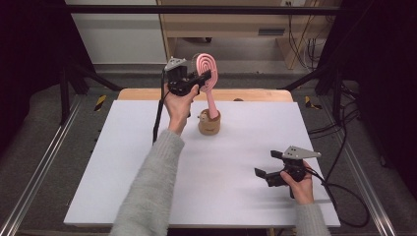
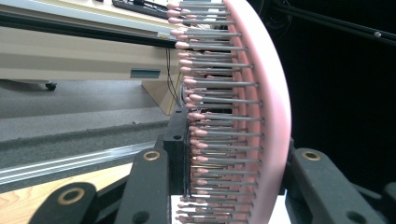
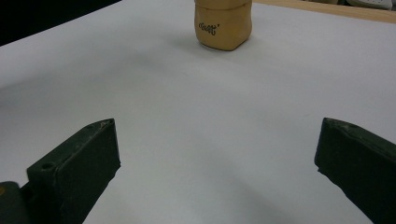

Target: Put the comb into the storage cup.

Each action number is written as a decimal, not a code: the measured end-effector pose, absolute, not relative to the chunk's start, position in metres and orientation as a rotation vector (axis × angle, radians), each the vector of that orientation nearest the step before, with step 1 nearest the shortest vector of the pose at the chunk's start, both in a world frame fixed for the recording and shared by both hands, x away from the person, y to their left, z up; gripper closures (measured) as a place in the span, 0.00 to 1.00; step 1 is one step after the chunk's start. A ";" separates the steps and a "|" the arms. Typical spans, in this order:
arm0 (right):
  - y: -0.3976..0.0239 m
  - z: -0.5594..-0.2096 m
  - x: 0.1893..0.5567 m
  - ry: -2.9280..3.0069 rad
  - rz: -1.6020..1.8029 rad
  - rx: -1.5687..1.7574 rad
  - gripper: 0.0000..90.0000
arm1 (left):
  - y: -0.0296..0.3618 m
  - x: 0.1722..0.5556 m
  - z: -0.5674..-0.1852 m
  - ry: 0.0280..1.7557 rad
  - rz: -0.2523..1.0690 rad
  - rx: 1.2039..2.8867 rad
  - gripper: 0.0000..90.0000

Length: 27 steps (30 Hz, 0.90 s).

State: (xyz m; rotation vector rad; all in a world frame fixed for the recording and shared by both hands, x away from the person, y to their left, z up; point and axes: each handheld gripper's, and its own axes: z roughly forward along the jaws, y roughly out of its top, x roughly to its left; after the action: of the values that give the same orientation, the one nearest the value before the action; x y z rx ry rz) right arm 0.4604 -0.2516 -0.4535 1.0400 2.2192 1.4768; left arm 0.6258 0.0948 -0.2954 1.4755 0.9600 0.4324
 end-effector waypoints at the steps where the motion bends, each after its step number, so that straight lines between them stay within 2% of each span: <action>1: -0.252 -0.454 0.461 2.219 1.475 1.039 0.00 | 0.095 0.627 -0.296 0.962 0.432 1.475 0.69; 27: -0.251 -0.454 0.461 2.225 1.475 1.036 0.00 | 0.089 0.646 -0.323 0.978 0.443 1.501 0.69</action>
State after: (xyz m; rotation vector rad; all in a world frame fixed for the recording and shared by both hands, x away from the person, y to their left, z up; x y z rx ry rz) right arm 0.4606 -0.2508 -0.4543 1.0362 2.2249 1.4746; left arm 0.6457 0.0891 -0.3228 1.5007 0.9779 0.4432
